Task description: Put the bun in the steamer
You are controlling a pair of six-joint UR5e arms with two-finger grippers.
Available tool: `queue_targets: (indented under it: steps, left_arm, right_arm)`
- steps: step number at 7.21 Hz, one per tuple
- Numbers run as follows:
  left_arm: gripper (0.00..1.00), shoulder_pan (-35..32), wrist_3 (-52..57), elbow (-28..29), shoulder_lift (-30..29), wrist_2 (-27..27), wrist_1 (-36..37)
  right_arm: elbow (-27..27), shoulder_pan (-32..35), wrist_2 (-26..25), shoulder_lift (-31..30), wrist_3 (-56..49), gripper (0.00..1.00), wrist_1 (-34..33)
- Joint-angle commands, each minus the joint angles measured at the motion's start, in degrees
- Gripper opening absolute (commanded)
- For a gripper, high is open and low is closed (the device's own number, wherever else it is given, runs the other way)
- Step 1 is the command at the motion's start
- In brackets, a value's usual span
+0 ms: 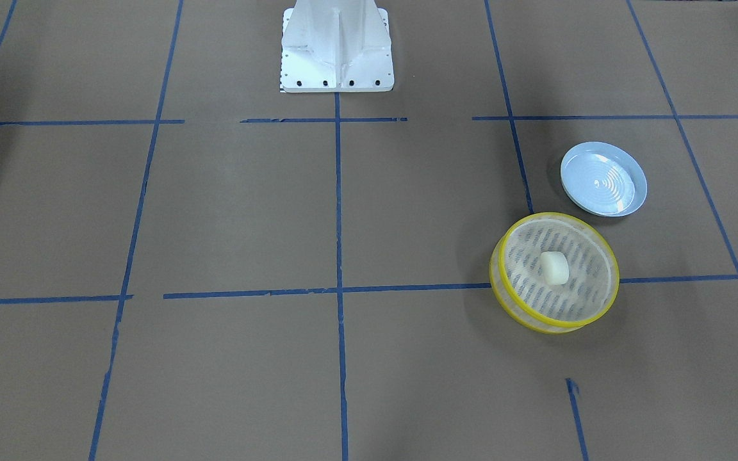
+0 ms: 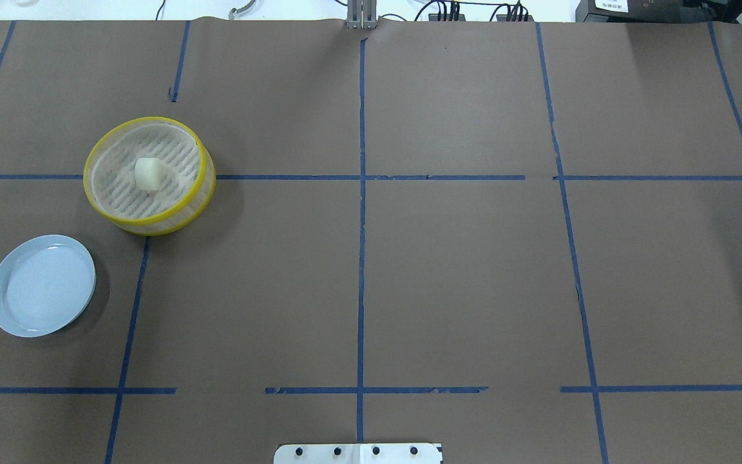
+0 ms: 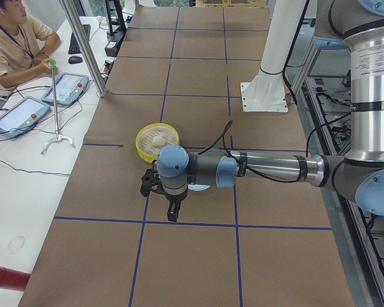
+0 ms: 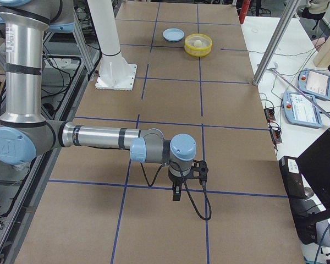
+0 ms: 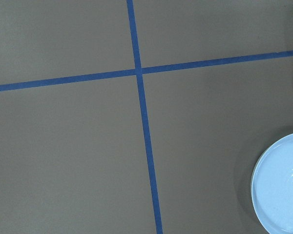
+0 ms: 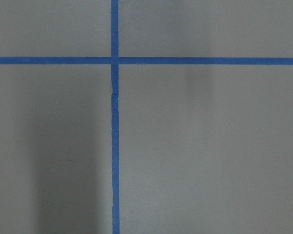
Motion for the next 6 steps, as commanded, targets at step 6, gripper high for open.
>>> queue_targets:
  steps: [6]
  left_arm:
    - [1.0, 0.2, -0.2, 0.5, -1.3, 0.2, 0.3]
  right_arm:
    - [0.0, 0.0, 0.0, 0.0, 0.0, 1.0, 0.0]
